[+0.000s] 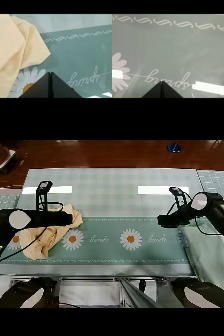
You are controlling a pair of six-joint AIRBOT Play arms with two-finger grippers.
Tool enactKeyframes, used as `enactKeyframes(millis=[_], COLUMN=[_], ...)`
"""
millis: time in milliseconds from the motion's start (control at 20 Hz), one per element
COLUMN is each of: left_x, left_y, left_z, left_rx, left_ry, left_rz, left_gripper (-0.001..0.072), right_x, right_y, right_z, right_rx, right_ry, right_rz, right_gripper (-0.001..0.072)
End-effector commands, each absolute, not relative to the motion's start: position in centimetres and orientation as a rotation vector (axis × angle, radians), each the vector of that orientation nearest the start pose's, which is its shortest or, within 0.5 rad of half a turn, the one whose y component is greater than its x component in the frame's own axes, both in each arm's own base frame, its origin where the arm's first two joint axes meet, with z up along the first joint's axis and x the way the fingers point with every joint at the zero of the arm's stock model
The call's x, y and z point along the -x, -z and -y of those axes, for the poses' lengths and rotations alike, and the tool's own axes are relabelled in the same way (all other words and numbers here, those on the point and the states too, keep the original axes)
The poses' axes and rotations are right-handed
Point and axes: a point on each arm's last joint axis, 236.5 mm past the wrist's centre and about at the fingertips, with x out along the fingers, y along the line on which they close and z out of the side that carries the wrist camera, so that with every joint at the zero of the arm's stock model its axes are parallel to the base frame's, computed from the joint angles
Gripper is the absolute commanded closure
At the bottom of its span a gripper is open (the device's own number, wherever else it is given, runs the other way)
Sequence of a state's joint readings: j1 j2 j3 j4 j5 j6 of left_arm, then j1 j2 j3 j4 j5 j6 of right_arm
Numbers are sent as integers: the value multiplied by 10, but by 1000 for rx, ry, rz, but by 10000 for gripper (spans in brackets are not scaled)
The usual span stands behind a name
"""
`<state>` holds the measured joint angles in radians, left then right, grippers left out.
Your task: Fold the shirts.
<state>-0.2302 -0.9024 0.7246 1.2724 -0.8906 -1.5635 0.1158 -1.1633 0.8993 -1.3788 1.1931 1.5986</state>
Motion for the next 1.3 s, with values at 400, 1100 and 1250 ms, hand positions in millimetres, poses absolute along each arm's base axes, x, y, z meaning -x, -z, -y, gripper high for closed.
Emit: enactKeyframes(millis=[400, 1100, 1250], left_x=[-305, -352, -345], left_y=[-9, -42, -59], left_z=[127, 118, 70], left_rx=[164, 165, -47], left_ry=[319, 279, 191], left_rz=[-1091, -871, -951], left_gripper=[679, 204, 199], right_x=[-297, -296, -287], right_y=[36, 43, 52], right_z=[-77, -85, -83], right_rx=[-132, -170, -165], right_ry=[-169, -183, -177], right_rz=[-1460, -1454, -1482], right_gripper=[692, 692, 436])
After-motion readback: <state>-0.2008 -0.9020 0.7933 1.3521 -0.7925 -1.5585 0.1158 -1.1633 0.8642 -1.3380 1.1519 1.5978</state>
